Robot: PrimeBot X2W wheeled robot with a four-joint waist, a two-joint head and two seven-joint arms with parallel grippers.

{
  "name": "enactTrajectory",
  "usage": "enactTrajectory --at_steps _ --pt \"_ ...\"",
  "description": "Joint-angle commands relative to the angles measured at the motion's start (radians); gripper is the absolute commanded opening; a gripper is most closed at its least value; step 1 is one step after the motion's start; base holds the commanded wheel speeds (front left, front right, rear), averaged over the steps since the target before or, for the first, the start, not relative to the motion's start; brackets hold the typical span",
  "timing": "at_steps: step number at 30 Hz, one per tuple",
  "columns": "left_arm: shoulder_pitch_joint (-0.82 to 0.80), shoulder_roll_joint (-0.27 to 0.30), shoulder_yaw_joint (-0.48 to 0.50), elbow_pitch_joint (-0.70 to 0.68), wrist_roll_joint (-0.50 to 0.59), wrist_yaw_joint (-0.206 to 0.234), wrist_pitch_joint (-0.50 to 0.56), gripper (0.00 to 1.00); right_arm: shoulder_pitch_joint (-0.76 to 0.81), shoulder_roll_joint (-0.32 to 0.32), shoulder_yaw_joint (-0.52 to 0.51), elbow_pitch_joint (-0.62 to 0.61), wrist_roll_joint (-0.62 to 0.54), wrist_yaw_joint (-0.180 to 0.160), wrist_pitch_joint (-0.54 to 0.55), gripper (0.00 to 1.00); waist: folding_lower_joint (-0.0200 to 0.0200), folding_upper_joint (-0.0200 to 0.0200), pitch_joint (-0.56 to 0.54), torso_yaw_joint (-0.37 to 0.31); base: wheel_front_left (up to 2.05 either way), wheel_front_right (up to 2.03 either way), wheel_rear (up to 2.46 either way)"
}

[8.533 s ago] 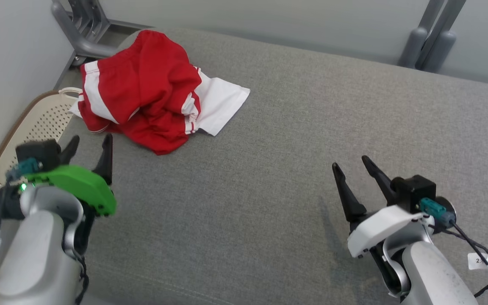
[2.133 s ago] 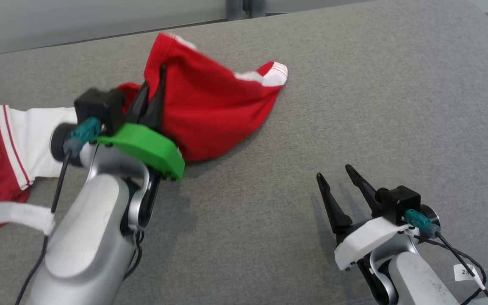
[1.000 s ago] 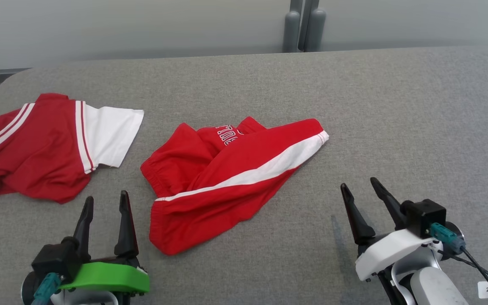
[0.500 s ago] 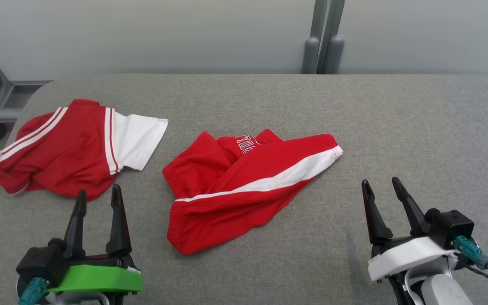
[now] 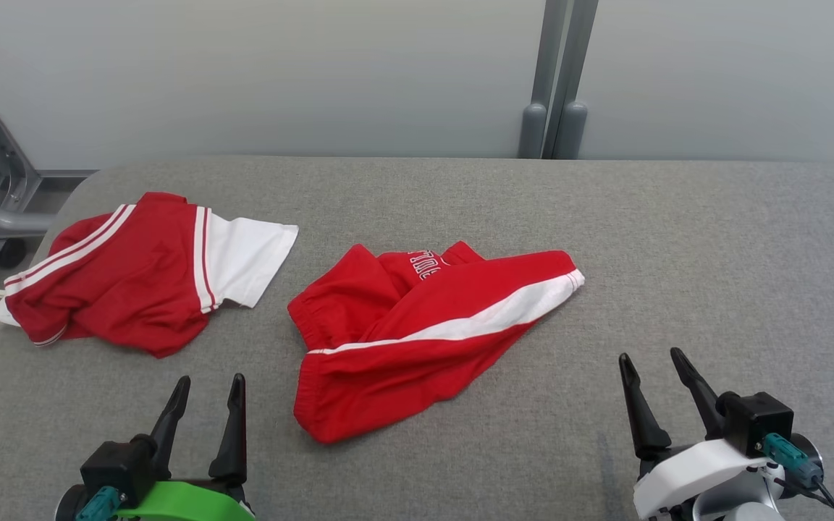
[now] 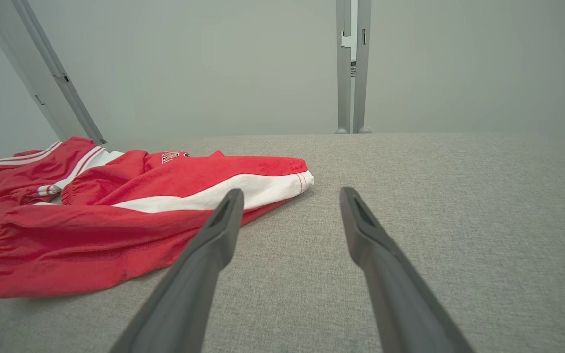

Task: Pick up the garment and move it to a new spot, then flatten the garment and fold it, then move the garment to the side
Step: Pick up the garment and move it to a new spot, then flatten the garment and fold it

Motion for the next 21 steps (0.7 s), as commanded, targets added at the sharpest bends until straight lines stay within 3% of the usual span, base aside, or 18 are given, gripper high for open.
enactTrajectory --at_steps 1,14,21 --pt "0.014 0.006 -0.001 0.0 0.0 -0.005 -0.004 1.0 0.009 -0.003 -0.004 0.002 -0.005 0.0 0.0 1.0 0.0001 0.0 0.0 0.0 0.0 0.0 0.0" --pt "-0.017 0.004 -0.02 0.013 -0.027 -0.004 0.033 1.0 -0.018 0.001 -0.002 -0.011 0.012 0.0 0.034 1.0 0.0001 0.0 0.01 -0.004 0.0 0.0 0.0" --pt "-0.146 0.011 -0.053 0.005 -0.081 0.003 0.282 1.0 -0.141 -0.037 -0.016 -0.027 -0.01 0.0 0.261 1.0 0.0001 0.0 0.064 -0.007 0.0 0.0 0.0"
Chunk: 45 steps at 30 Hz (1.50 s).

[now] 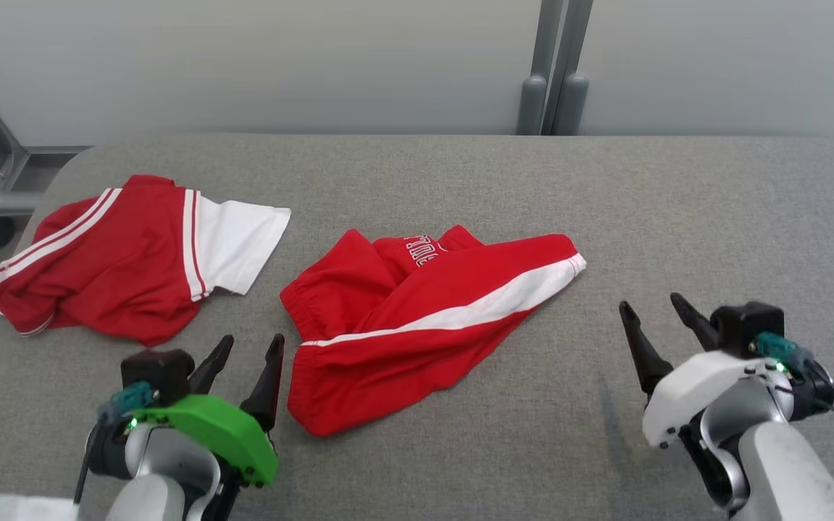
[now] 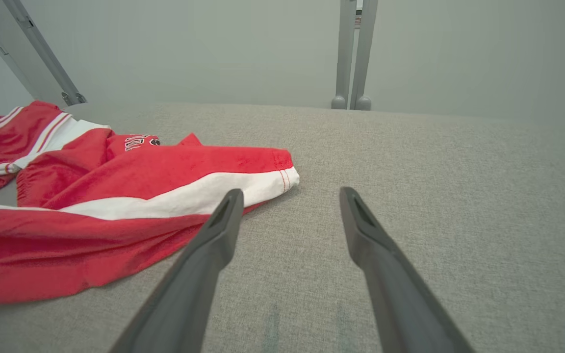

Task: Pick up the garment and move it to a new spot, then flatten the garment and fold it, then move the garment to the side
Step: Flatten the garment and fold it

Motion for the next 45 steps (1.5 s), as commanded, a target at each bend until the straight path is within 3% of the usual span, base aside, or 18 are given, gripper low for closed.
enactTrajectory --at_steps 1,6,13,20,29,32,33,35,36,37,45 --pt "-0.042 0.008 -0.009 -0.007 -0.01 0.015 0.067 1.0 -0.039 -0.016 -0.005 -0.002 0.0 0.0 0.059 1.0 0.0 0.0 0.032 -0.001 0.0 0.0 0.0" --pt "-0.137 -0.013 -0.031 -0.046 -0.034 0.073 0.29 1.0 -0.167 -0.09 0.022 0.012 0.014 0.0 0.246 1.0 0.0 0.0 0.094 0.003 0.0 0.0 0.0" --pt "-0.196 -0.02 -0.067 -0.096 -0.055 0.13 0.513 1.0 -0.305 -0.171 0.082 0.048 0.049 0.0 0.355 1.0 0.0 0.0 0.161 0.01 0.0 0.0 0.0" --pt "-0.159 0.003 -0.078 -0.181 -0.041 0.198 0.642 1.0 -0.386 -0.225 0.128 0.077 0.06 0.0 0.372 1.0 0.0 0.0 0.198 0.021 0.0 0.0 0.0" --pt "-0.113 -0.003 -0.104 -0.257 -0.068 0.219 0.719 1.0 -0.428 -0.237 0.153 0.111 0.081 0.0 0.355 1.0 0.0 0.0 0.234 0.034 0.0 0.0 0.0" --pt "-0.099 -0.002 -0.109 -0.268 -0.062 0.227 0.722 0.69 -0.429 -0.238 0.158 0.12 0.076 0.0 0.35 1.0 0.0 0.0 0.24 0.035 0.0 0.0 0.0" --pt "-0.095 -0.003 -0.11 -0.273 -0.063 0.229 0.724 0.49 -0.428 -0.237 0.16 0.121 0.074 0.0 0.348 1.0 0.0 0.0 0.241 0.036 0.0 0.0 0.0" --pt "-0.087 0.0 -0.115 -0.281 -0.063 0.231 0.731 0.27 -0.428 -0.237 0.163 0.124 0.074 0.0 0.348 1.0 0.0 0.0 0.243 0.037 0.0 0.0 0.0" --pt "-0.087 0.0 -0.115 -0.281 -0.063 0.231 0.731 0.27 -0.428 -0.237 0.163 0.124 0.074 0.0 0.348 1.0 0.0 0.0 0.243 0.037 0.0 0.0 0.0" --pt "-0.085 0.0 -0.118 -0.285 -0.067 0.227 0.731 0.02 -0.428 -0.237 0.165 0.125 0.075 0.0 0.349 1.0 0.0 0.0 0.244 0.037 0.0 0.0 0.0" --pt "-0.096 0.002 -0.125 -0.301 -0.071 0.22 0.721 0.0 -0.445 -0.229 0.183 0.153 0.12 0.0 0.368 1.0 0.0 0.0 0.272 0.049 0.0 0.0 0.0"
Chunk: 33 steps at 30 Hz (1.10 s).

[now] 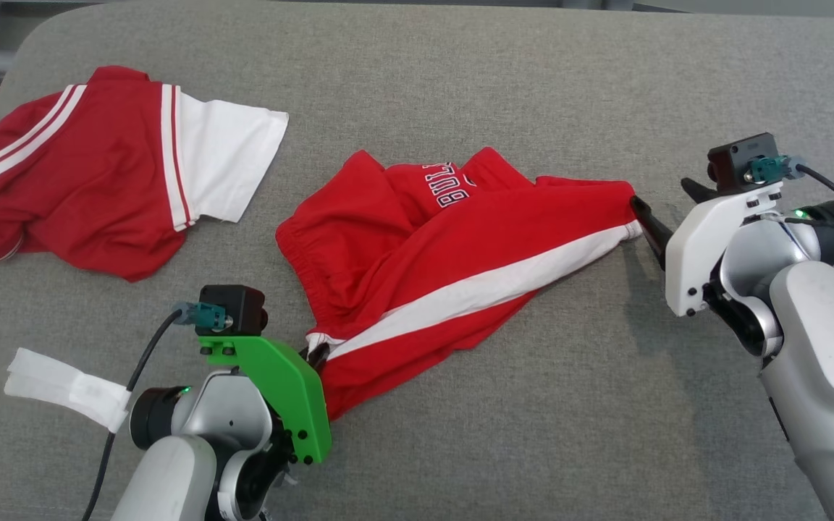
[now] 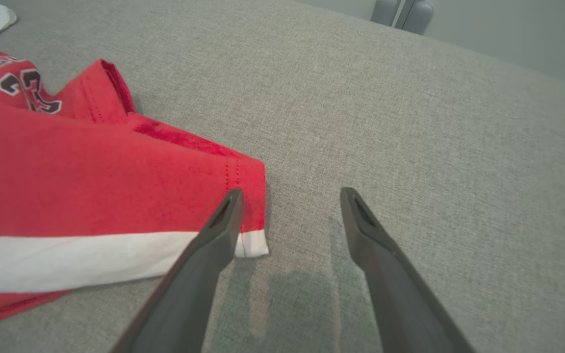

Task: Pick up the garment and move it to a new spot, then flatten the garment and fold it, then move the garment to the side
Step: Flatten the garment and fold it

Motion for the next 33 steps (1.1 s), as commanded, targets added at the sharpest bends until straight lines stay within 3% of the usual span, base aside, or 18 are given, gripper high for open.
enactTrajectory --at_steps 1,11,12,13,18,20,21,27,33 --pt "-0.008 0.002 0.0 -0.002 -0.005 -0.001 -0.004 0.0 0.001 0.006 0.003 0.005 0.012 -0.001 0.01 1.0 0.0 0.0 0.009 0.006 0.0 0.0 0.0" --pt "-0.027 -0.008 -0.003 0.014 -0.013 -0.014 -0.042 0.0 0.058 0.019 0.005 0.005 0.05 -0.001 0.052 1.0 0.0 0.0 0.034 0.021 0.0 0.0 0.0" --pt "-0.031 -0.008 -0.001 0.013 -0.012 -0.016 -0.051 0.0 0.053 0.021 0.004 0.007 0.048 -0.001 0.049 0.88 0.0 0.0 0.036 0.021 0.0 0.0 0.0" --pt "-0.036 -0.01 0.002 0.013 -0.011 -0.018 -0.059 0.0 0.048 0.022 0.003 0.009 0.046 -0.001 0.045 0.54 0.0 0.0 0.037 0.022 0.0 0.0 0.0" --pt "-0.046 -0.014 0.0 0.032 -0.012 -0.024 -0.084 0.0 0.035 0.027 -0.001 0.036 0.048 -0.001 0.059 0.36 0.0 0.0 0.042 0.027 0.0 0.0 0.0" --pt "-0.053 -0.017 0.001 0.043 -0.014 -0.03 -0.099 0.0 0.031 0.028 0.002 0.045 0.051 -0.001 0.062 0.07 0.0 0.0 0.044 0.028 0.0 0.0 0.0" --pt "-0.057 -0.019 0.003 0.047 -0.013 -0.032 -0.11 0.0 0.027 0.027 0.002 0.049 0.051 -0.001 0.06 0.0 0.0 0.0 0.045 0.029 0.0 0.0 0.0" --pt "-0.077 -0.038 0.021 0.062 -0.022 -0.051 -0.209 0.0 0.017 0.026 -0.013 0.047 0.045 -0.001 0.017 0.0 0.0 0.0 0.037 0.025 0.0 0.0 0.0" --pt "-0.118 -0.065 0.059 0.044 -0.059 -0.077 -0.34 0.0 0.033 0.05 -0.078 -0.027 0.127 -0.001 -0.047 0.0 0.0 0.0 0.006 0.008 0.0 0.0 0.0"
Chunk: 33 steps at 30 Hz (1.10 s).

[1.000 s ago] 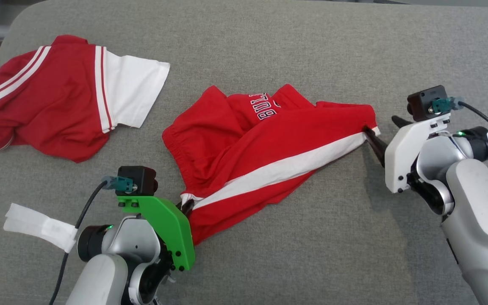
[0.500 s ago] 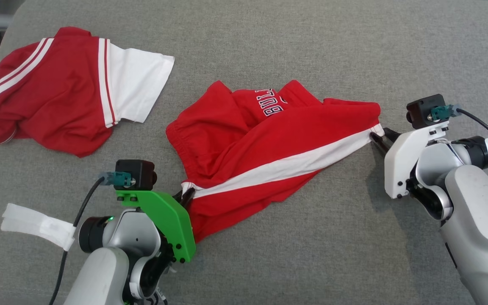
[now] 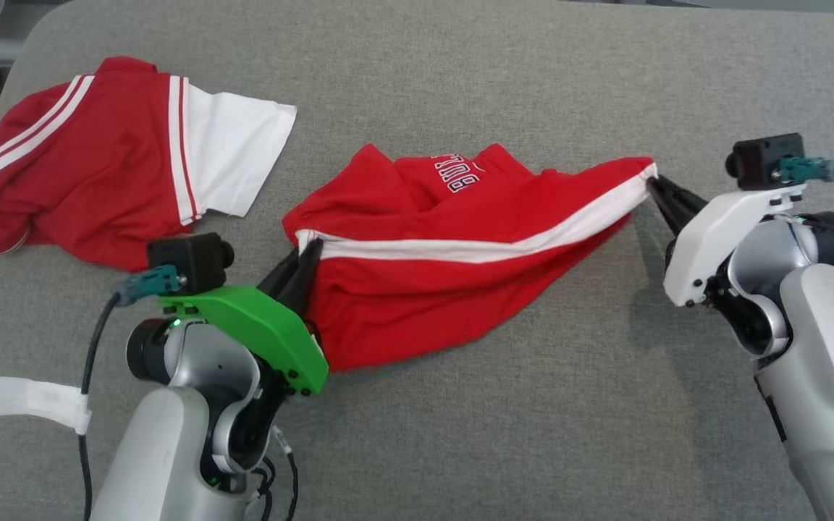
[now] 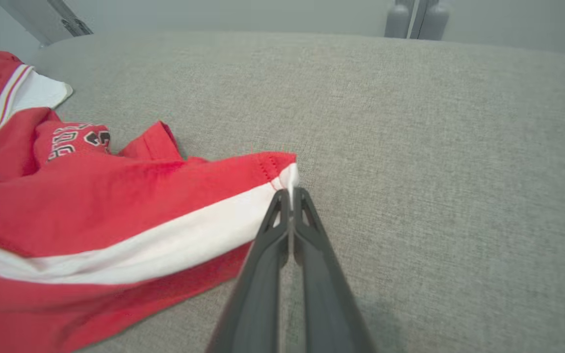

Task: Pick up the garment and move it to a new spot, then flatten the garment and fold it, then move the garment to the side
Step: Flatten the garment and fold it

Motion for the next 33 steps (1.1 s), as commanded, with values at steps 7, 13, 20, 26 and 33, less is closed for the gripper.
enactTrajectory --at_steps 7,13,20,26,33 --pt "-0.102 -0.02 0.045 -0.002 -0.073 -0.039 -0.097 0.0 0.001 -0.005 -0.078 -0.126 0.037 -0.001 -0.025 0.0 0.0 0.0 -0.052 -0.044 0.0 0.0 0.0" --pt "-0.203 -0.026 0.092 0.02 -0.109 -0.063 -0.175 0.0 -0.012 0.007 -0.116 -0.238 0.066 -0.001 -0.009 0.0 0.0 0.0 -0.106 -0.093 0.0 0.0 0.0" --pt "-0.343 -0.002 0.136 0.039 -0.162 -0.093 -0.18 0.0 -0.081 0.009 -0.114 -0.338 0.088 -0.001 0.045 0.0 0.0 0.0 -0.128 -0.156 0.0 0.0 0.0" --pt "-0.497 0.008 0.182 0.073 -0.224 -0.099 -0.154 0.0 -0.219 0.023 -0.086 -0.343 0.1 -0.001 0.074 0.0 0.0 0.0 -0.04 -0.204 0.0 0.0 0.0" --pt "-0.711 0.0 0.236 0.131 -0.281 -0.101 -0.186 0.0 -0.457 0.015 -0.037 -0.247 0.071 -0.001 0.053 0.0 0.0 0.0 0.161 -0.232 0.0 0.0 0.0"
